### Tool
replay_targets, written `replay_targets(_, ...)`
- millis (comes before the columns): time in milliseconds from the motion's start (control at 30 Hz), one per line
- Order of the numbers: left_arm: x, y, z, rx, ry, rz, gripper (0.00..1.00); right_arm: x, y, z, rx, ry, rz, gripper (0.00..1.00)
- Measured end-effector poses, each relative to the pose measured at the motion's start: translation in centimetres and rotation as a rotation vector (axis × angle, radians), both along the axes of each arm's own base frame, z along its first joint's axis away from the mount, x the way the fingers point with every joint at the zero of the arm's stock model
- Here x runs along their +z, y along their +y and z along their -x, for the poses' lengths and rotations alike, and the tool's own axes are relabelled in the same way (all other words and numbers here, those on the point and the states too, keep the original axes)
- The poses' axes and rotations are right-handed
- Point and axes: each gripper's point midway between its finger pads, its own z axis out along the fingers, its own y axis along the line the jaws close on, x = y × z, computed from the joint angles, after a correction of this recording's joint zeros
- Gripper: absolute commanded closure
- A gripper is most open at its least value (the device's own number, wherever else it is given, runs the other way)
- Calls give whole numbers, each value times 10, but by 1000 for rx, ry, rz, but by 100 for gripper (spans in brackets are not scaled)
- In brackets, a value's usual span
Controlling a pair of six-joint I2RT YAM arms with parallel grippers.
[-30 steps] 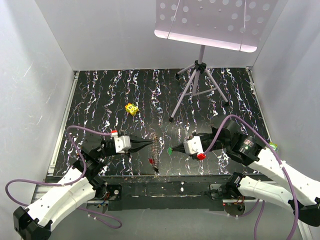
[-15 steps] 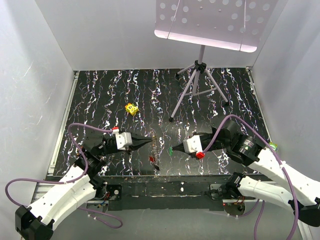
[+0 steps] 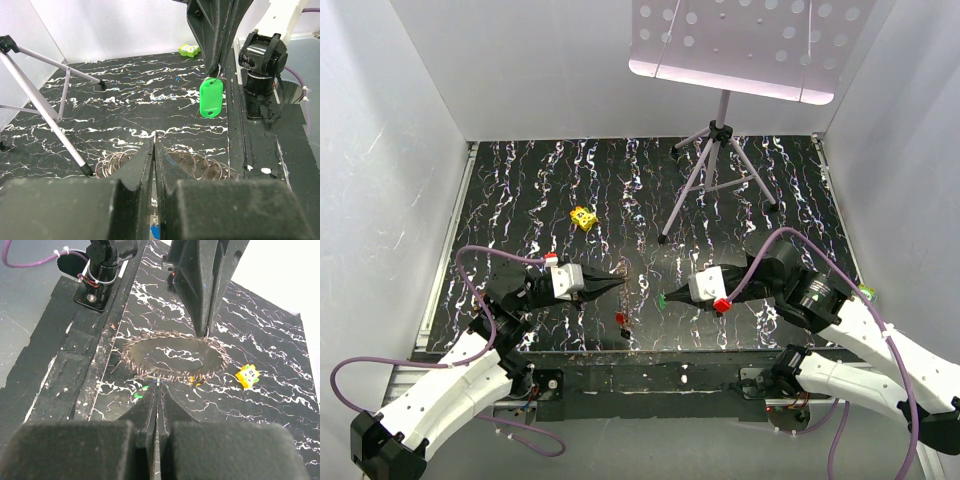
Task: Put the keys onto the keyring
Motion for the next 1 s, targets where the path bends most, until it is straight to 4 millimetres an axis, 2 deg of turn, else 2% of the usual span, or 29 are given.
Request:
replay_targets(600,13,4,-2,32,-46,36,100,-6,13,-4,-31,92,44,99)
replay_targets(733,15,4,0,23,-75,54,100,-2,22,-3,-33,64,43,99)
replay_targets(1000,14,2,10,-28,-107,70,100,11,33,-16,-60,-71,-10,99)
